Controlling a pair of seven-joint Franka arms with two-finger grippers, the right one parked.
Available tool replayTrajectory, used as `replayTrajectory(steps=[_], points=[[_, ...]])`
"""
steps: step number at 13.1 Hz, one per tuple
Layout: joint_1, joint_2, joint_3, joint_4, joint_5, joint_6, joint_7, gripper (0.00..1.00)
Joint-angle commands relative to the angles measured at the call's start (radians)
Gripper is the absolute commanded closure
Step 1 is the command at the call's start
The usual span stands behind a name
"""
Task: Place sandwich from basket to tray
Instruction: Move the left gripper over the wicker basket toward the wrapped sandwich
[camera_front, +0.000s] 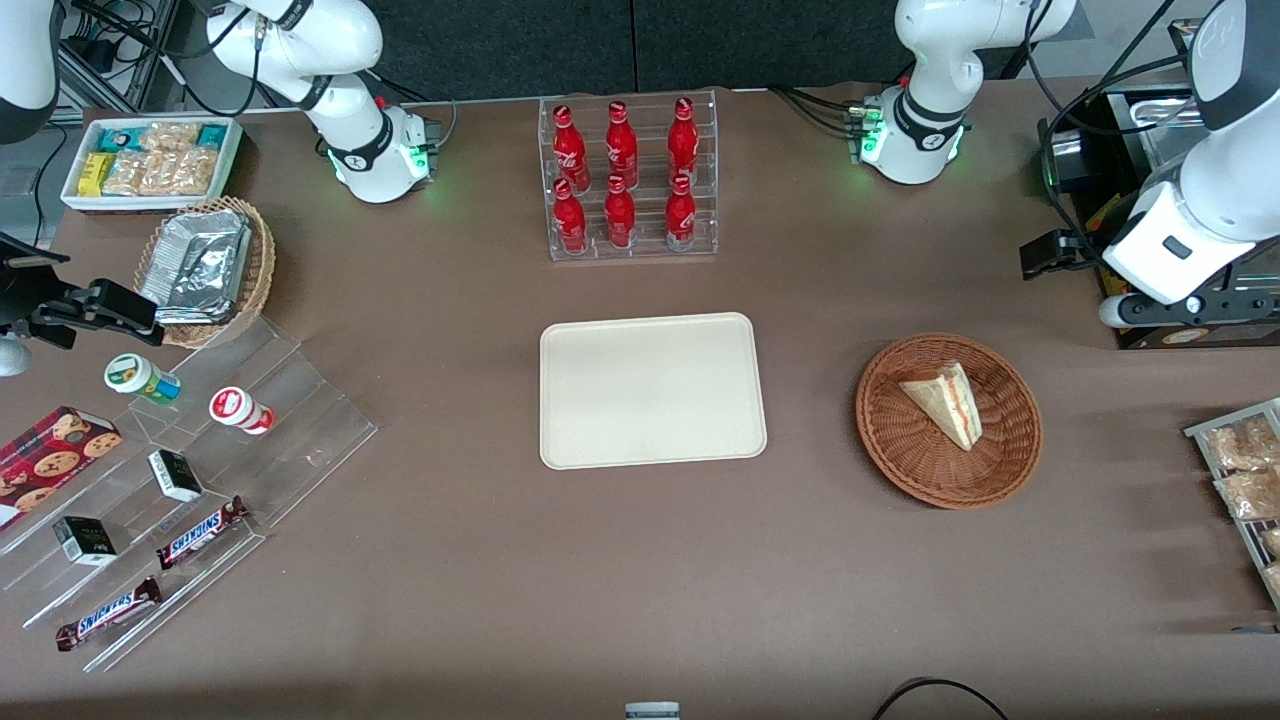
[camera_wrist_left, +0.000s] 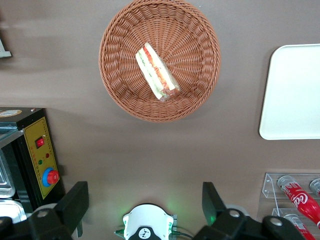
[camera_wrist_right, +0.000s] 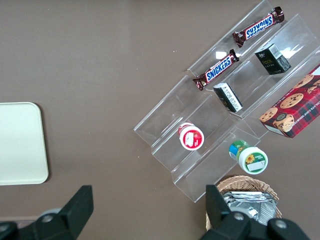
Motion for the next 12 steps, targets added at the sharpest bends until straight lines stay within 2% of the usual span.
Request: replayTrajectory(steps=[1,3,7,12], points=[[-0.003,-0.008,0.004,-0.005,-0.012,0.039,0.018,0.00],[-0.019,0.001,0.004,-0.018,-0.021,0.093,0.012,0.00],[-0.017,0.006,0.005,-0.152,-0.024,0.197,-0.008,0.00],[-0.019,0.028,0.005,-0.373,-0.012,0.522,-0.192,0.00]])
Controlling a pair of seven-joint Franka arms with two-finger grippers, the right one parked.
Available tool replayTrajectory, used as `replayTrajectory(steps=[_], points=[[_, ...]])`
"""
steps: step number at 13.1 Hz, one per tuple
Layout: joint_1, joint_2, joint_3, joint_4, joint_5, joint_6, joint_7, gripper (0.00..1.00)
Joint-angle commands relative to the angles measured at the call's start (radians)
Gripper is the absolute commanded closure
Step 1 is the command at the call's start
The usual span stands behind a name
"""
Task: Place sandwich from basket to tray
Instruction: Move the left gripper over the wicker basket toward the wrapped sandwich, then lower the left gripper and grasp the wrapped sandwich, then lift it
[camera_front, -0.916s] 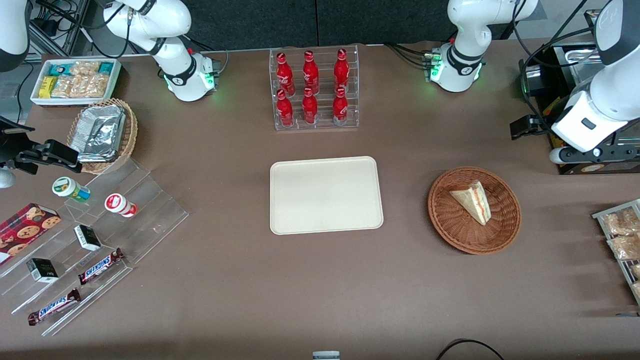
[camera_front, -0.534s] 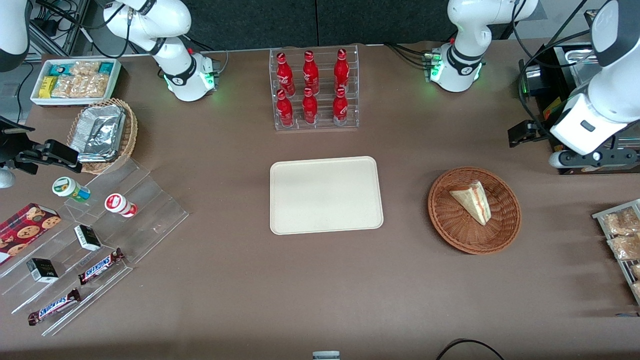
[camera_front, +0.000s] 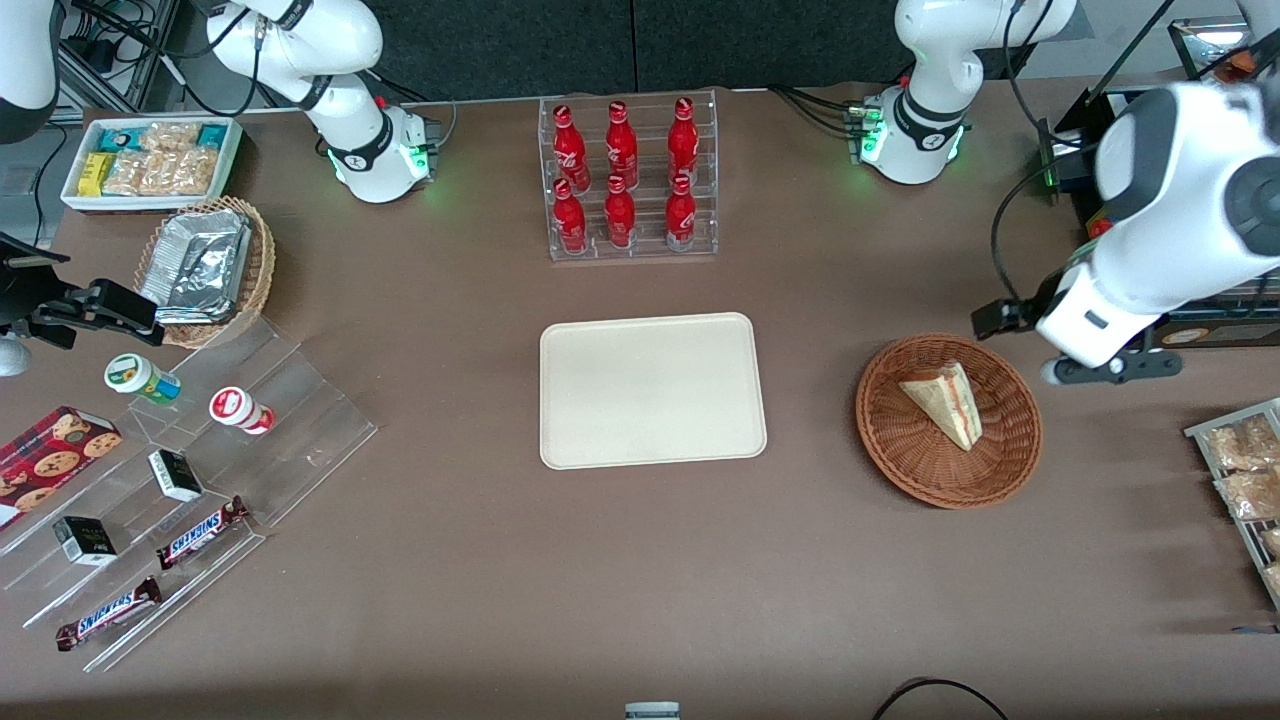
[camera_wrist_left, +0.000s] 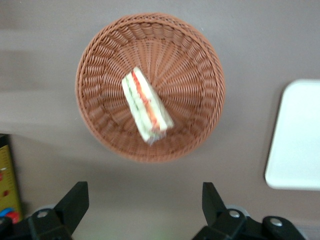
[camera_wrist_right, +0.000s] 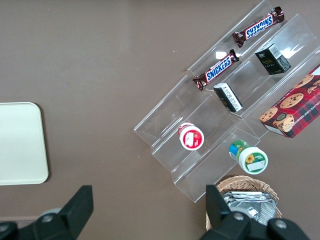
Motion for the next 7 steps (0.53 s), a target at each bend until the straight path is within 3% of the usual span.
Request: replayTrajectory(steps=[1,7], points=[[-0.005,0.009,0.003,-0.089,0.001,0.147,-0.170,0.00],[0.000,0.043,0.008,-0.212,0.004,0.340,-0.401,0.00]])
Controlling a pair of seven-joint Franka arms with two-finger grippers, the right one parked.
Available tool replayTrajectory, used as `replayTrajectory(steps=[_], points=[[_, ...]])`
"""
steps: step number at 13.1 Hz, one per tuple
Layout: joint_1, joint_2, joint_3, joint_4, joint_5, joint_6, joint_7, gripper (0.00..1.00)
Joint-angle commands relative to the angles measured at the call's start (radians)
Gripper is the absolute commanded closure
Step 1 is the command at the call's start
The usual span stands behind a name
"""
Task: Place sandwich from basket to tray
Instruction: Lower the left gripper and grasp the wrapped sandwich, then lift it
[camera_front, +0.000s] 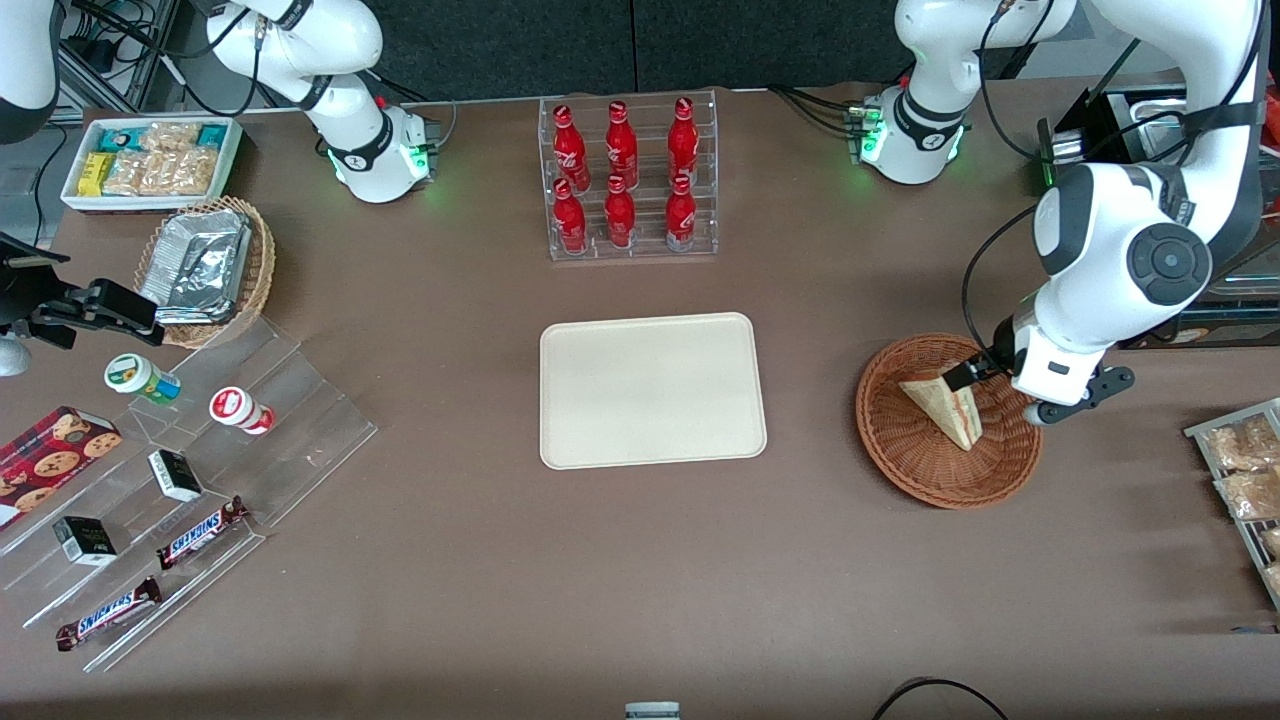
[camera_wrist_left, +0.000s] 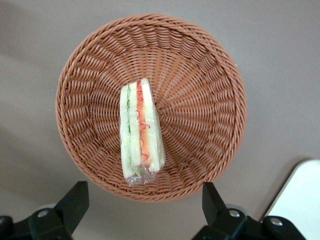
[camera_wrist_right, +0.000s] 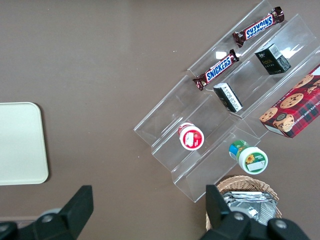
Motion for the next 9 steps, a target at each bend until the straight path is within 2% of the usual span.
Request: replayTrajectory(steps=[1,9], points=[[-0.001,-0.010,0.004,-0.083,0.004,0.097,-0.059,0.00],[0.007,0.068,0.030,-0.197,0.004,0.290,-0.096,0.00]])
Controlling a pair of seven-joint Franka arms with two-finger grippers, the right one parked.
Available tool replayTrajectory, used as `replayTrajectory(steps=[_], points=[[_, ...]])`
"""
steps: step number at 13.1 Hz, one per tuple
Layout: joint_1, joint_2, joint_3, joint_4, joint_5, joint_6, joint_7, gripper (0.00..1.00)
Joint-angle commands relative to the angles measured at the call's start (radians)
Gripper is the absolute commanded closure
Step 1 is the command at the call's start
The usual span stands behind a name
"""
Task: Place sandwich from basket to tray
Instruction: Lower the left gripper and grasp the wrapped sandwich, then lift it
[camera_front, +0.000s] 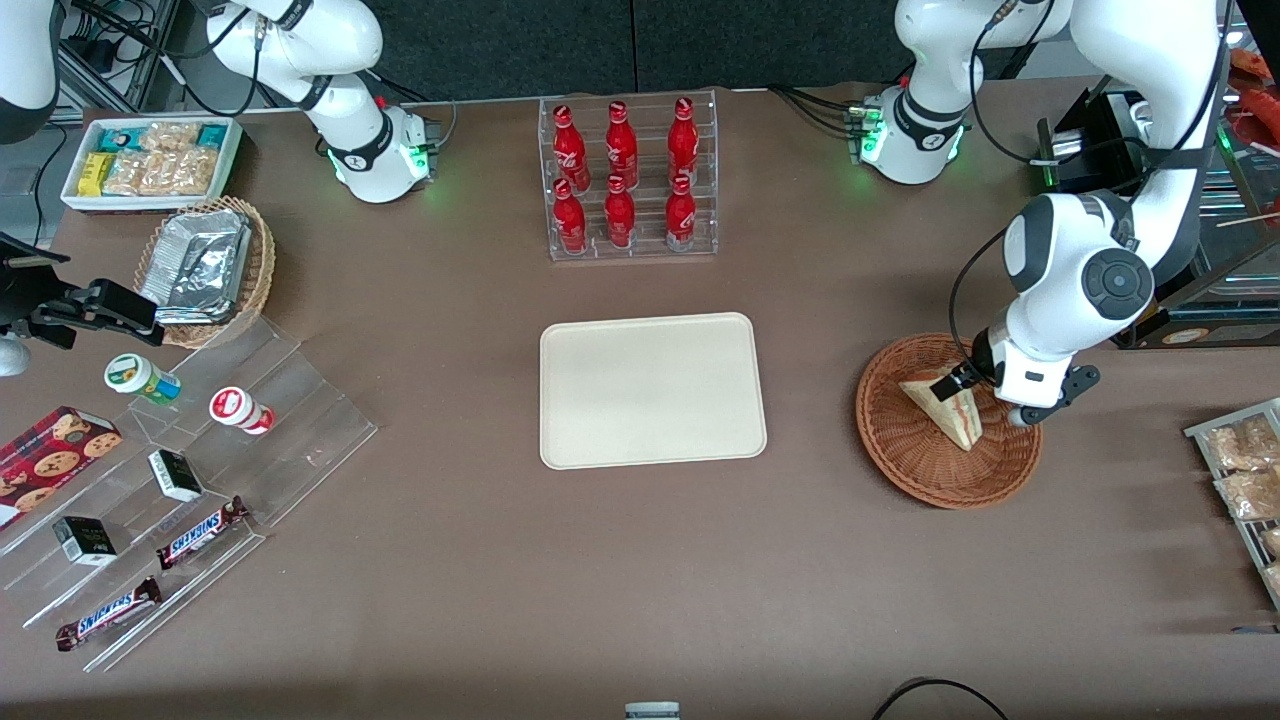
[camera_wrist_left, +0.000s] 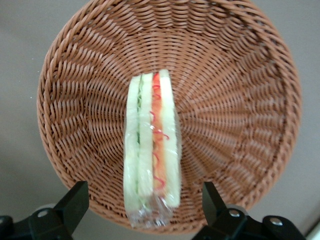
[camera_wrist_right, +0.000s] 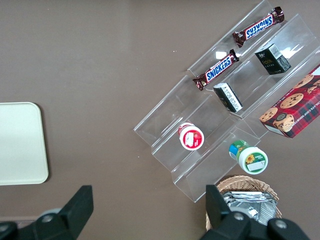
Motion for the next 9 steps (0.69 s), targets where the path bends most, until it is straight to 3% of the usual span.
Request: replayTrajectory(steps=[1,4,5,6,7,8,9], points=[[0.003,0.017,0.002,-0.049,0.004,0.093,-0.047,0.00],[0.003,0.040,0.002,-0.054,0.004,0.118,-0.081,0.02],[0.003,0.049,0.002,-0.055,0.004,0.123,-0.091,0.17],[0.003,0.054,0.002,-0.060,0.002,0.124,-0.113,0.55],[0.003,0.054,0.002,-0.060,0.002,0.124,-0.122,0.84],[0.003,0.054,0.002,-0.058,0.002,0.123,-0.124,1.00],[0.003,0.054,0.002,-0.057,0.002,0.120,-0.124,1.00]])
